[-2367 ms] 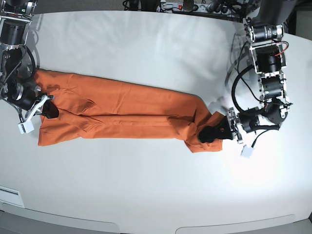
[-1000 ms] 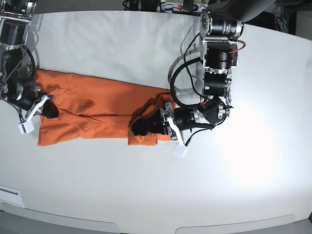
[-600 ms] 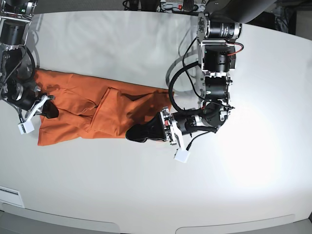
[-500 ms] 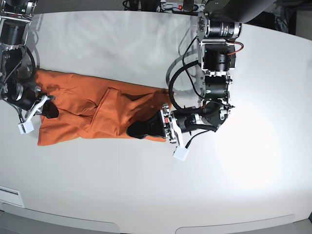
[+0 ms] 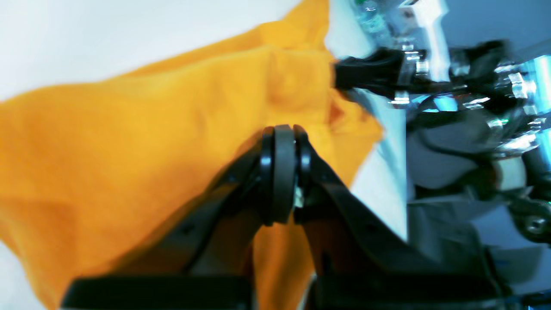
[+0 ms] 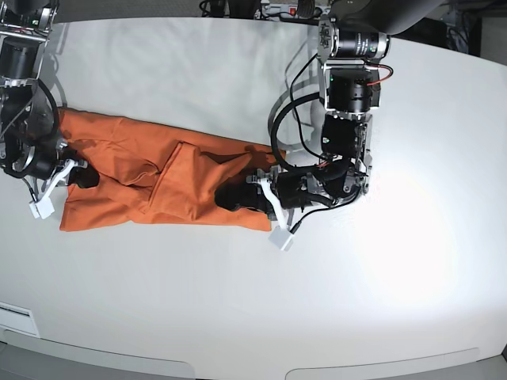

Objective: Fold the T-shirt properly
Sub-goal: 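Fold the strip end with the left gripper toward the right gripper, then fold the other end with the right gripper toward the left gripper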

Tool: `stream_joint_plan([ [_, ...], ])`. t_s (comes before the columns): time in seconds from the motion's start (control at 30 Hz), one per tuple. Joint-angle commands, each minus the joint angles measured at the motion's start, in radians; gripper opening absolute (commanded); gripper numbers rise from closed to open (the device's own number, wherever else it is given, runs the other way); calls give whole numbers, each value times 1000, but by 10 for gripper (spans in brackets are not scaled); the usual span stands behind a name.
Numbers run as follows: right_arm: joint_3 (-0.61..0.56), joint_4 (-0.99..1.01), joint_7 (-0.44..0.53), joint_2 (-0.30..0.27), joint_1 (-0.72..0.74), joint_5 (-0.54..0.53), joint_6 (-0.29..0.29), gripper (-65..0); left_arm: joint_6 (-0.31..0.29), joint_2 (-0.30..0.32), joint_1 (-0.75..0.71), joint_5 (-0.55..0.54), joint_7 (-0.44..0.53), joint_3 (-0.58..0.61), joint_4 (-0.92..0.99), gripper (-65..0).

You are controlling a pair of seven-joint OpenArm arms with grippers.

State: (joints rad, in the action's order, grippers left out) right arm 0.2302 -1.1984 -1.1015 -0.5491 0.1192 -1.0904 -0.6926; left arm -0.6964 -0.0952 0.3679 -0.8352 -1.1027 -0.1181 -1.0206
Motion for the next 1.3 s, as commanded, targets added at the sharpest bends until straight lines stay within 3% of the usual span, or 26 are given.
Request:
stream_joint_plan([
  [0.0,7,-38,14,-40,34,-62,-6,-650,21,2,3,36,1,0,-7,-650],
  [0.07,10,-77,-1,-72,46,-103,-6,-618,33,5,-9,54,3,0,-7,-650],
  [0.23,62,-105,-56,-128,55,-104,-6,-322,69,40,-12,50,-21,0,-7,-650],
  [0.3,105,-92,-63,-129,36,-89,-6,-294,78,60,-4,51,-24,0,-7,-650],
  [0.4,173,-41,-63,-127,-20,-102,-6,-294,132,79,4,66,-23,0,-7,-650],
  [0.57,203,82,-74,-118,-81,-199,-6,-294,165,81,7,85,-24,0,-7,-650],
  [0.73,203,122,-135,-40,-80,-196,-6,-294,205,71,16,130,-35,0,-7,-650],
  [1.0,201,121,-133,73,-66,-196,-6,-304,238,48,38,182,-57,35,-7,-650],
  [1.07,201,121,-123,84,-66,-193,-6,-391,238,48,42,181,-57,59,-7,-650],
  [1.13,201,121,-108,82,-63,-193,-6,-586,238,48,46,180,-57,88,-7,-650],
  [1.17,203,120,-107,78,-59,-192,-6,-650,238,48,49,179,-57,100,-7,-650],
  [1.27,203,100,-105,53,-35,-192,-6,-650,226,48,68,148,-66,124,-8,-650],
])
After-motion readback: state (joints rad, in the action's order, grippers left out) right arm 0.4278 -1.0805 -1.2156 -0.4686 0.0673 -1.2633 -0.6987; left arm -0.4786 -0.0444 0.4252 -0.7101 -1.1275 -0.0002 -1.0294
